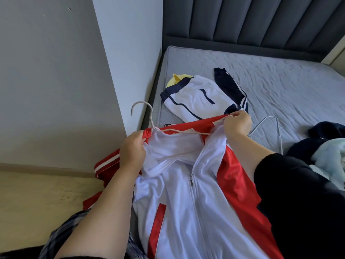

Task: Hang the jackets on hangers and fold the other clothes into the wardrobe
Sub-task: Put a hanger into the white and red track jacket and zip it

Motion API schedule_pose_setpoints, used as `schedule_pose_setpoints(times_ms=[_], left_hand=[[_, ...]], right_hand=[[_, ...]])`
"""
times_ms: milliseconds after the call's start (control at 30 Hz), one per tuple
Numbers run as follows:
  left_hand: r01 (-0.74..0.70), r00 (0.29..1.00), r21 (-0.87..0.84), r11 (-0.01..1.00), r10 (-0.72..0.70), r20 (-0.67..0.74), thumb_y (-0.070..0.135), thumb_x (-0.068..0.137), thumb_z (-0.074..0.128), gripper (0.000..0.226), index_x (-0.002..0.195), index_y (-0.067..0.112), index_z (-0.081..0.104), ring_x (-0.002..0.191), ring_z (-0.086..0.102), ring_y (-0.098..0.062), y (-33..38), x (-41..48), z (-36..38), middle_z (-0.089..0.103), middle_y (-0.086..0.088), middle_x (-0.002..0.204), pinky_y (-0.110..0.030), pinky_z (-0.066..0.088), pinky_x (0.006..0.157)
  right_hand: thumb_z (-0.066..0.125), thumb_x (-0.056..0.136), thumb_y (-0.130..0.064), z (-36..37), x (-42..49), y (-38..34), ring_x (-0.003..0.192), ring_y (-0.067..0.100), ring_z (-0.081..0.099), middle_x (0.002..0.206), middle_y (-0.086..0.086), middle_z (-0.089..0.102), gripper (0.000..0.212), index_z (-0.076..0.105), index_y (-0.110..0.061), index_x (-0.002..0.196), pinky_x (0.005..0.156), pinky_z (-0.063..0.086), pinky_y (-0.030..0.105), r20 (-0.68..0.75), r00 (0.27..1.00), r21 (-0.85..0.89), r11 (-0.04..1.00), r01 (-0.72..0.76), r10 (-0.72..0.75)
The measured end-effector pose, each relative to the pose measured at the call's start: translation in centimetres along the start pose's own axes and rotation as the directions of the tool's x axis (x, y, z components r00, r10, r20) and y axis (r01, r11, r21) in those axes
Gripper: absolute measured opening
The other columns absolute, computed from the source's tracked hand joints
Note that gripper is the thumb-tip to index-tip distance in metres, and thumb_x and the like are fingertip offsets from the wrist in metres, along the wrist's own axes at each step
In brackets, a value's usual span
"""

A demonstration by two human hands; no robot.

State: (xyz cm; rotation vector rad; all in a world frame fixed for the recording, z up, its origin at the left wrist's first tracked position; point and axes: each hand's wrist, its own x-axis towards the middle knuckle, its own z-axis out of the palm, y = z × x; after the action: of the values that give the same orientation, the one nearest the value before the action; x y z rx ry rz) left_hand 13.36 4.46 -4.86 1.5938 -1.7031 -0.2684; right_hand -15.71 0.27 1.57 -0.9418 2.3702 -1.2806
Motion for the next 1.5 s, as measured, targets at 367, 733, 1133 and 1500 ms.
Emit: schedule_pose_setpoints(times_ms=[367, 733, 1133, 1500], left_hand=[[-0.071, 0.995, 0.126, 0.990, 0.061, 0.080, -0.010, 0.075, 0.047, 0.023, 0.085, 0.000, 0.063, 0.062, 0.057, -0.035, 1.0, 0.1, 0.7, 0.058, -0.015, 0.070, -0.036, 0.043, 0.053], [0.117, 0.993, -0.160, 0.980, -0.111, 0.042, 0.004, 0.087, 0.045, 0.013, 0.075, 0.003, 0.050, 0.067, 0.050, -0.030, 2.2, 0.6, -0.1, 0.053, -0.006, 0.069, -0.036, 0.039, 0.058], [0.014, 0.990, 0.030, 0.999, -0.010, -0.143, 0.015, 0.094, 0.052, 0.015, 0.094, 0.006, 0.064, 0.073, 0.052, -0.027, 9.0, 4.2, -6.9, 0.067, -0.009, 0.088, -0.027, 0.028, 0.061], [-0.143, 0.892, 0.222, 0.964, 0.223, -0.392, 0.022, 0.095, 0.054, 0.018, 0.096, 0.008, 0.065, 0.081, 0.058, -0.033, 14.8, 7.9, -29.1, 0.068, -0.010, 0.089, -0.028, 0.030, 0.062]], right_hand=[[0.065, 0.066, 0.008, 0.2, -5.7, -6.7, 0.043, 0.018, 0.046, 0.049, 0.002, 0.054, 0.015, 0.065, -0.007, 0.066, 0.046, 0.038, 0.026, 0.612, 0.742, 0.207, 0.961, 0.185, -0.274], [0.046, 0.094, -0.034, 2.2, -4.5, -4.6, 0.069, 0.022, 0.049, 0.076, 0.016, 0.058, 0.041, 0.060, 0.004, 0.087, 0.065, 0.041, 0.034, 0.675, 0.633, -0.050, 0.832, 0.552, -0.380], [0.043, 0.079, 0.000, 0.7, -9.3, -10.2, 0.057, 0.020, 0.030, 0.050, -0.001, 0.028, 0.035, 0.028, -0.016, 0.052, 0.052, 0.021, 0.031, 0.438, 0.702, 0.034, 0.791, 0.612, -0.562], [0.045, 0.079, -0.006, -8.2, -19.6, -28.5, 0.048, 0.020, 0.028, 0.049, 0.002, 0.030, 0.031, 0.032, -0.013, 0.052, 0.045, 0.019, 0.028, 0.170, 0.645, 0.248, 0.666, 0.703, -0.745]])
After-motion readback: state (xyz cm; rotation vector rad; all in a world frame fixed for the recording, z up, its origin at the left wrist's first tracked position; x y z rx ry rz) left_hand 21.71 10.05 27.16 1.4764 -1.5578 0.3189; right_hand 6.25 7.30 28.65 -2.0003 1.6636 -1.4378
